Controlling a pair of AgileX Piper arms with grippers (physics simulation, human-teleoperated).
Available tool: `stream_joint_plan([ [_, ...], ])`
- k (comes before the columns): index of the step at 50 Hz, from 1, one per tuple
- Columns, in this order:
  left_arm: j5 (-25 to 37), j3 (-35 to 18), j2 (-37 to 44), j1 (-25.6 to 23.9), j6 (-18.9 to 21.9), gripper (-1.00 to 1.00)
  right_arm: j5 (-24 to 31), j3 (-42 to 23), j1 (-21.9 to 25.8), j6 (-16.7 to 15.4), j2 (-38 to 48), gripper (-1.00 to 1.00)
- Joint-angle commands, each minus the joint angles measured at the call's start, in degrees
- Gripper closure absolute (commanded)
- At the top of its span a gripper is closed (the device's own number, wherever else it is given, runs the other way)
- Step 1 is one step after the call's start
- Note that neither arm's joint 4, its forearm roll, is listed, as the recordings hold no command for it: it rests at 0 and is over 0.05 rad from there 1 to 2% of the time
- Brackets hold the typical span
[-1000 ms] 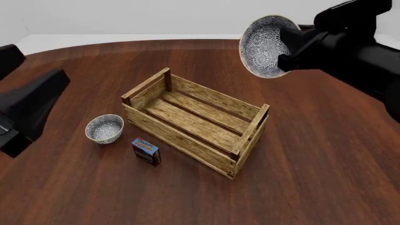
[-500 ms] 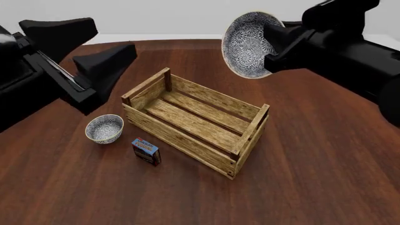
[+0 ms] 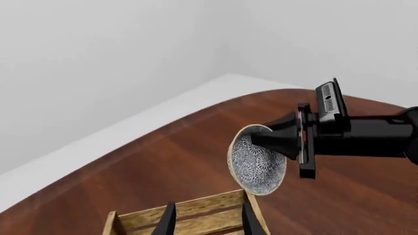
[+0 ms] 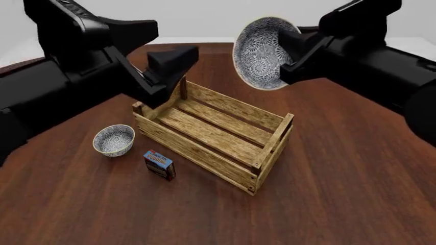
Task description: Stack the right bowl on the left bowl and place them in the tray.
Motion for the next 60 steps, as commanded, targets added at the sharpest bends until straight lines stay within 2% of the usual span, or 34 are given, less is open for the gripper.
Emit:
stream_joint_plan([
  [1, -0.61, -2.22, 4.11, -0.99, 0.25, -1.0, -0.28, -0.27, 0.57, -0.13, 0.3, 1.0],
  [35, -2.5, -7.21, 13.35, -4.5, -1.44, -1.0, -0.47, -0.09, 1.45, -0.77, 1.03, 1.0],
  [43, -4.49, -6.63, 15.2, -4.54, -1.53, -1.0, -0.58, 0.18, 2.21, -0.95, 1.09, 1.0],
  [60, -6.59, -9.15, 21.68, -3.47, -0.76, -1.0, -0.06, 0.38, 2.52, -1.0, 0.04, 1.0],
])
